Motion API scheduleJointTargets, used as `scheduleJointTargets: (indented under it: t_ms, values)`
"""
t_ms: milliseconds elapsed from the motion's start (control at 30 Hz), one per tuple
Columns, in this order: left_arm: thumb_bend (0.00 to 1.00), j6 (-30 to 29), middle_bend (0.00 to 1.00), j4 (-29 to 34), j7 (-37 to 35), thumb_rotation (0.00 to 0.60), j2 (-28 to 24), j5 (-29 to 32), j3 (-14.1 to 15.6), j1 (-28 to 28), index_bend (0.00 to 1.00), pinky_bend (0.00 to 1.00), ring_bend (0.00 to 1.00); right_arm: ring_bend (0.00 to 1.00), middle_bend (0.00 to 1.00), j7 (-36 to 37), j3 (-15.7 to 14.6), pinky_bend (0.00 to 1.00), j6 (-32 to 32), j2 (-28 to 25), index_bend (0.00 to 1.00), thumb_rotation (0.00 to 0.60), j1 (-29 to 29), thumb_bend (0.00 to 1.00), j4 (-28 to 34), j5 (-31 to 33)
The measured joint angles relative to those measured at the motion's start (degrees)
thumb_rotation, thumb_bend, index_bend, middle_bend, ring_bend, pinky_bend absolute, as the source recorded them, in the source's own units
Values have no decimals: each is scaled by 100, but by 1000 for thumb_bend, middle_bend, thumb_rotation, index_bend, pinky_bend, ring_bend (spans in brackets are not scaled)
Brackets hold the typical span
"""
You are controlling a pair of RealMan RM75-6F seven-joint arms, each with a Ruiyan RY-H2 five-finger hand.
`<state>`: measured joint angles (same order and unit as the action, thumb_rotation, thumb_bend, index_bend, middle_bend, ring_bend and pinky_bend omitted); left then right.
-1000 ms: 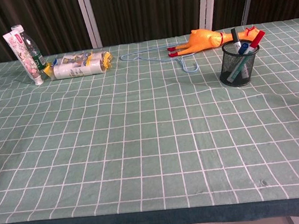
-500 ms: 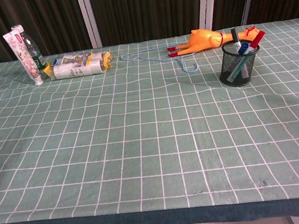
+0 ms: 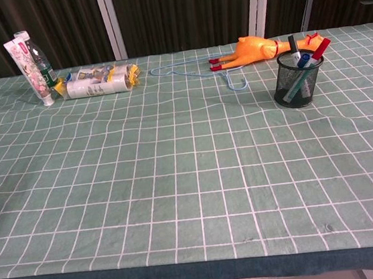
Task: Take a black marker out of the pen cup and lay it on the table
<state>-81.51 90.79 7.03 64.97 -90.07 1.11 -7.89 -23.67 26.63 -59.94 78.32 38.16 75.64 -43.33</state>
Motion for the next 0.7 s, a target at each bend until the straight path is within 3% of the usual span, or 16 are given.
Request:
scheduleJointTargets:
  t_ms: [400,700]
  values:
    - [455,87,16,-24,-140,600,-33,94,-26,-33,157,292,20,1000,1000,-335,85,1000,590,957,641,600,937,414,-1420,801]
    - [455,110,16,-27,-180,600,-49,65,-9,-52,165,292,20,1000,1000,-673,124,1000,871,1383,639,600,1365,413,-1969,1336]
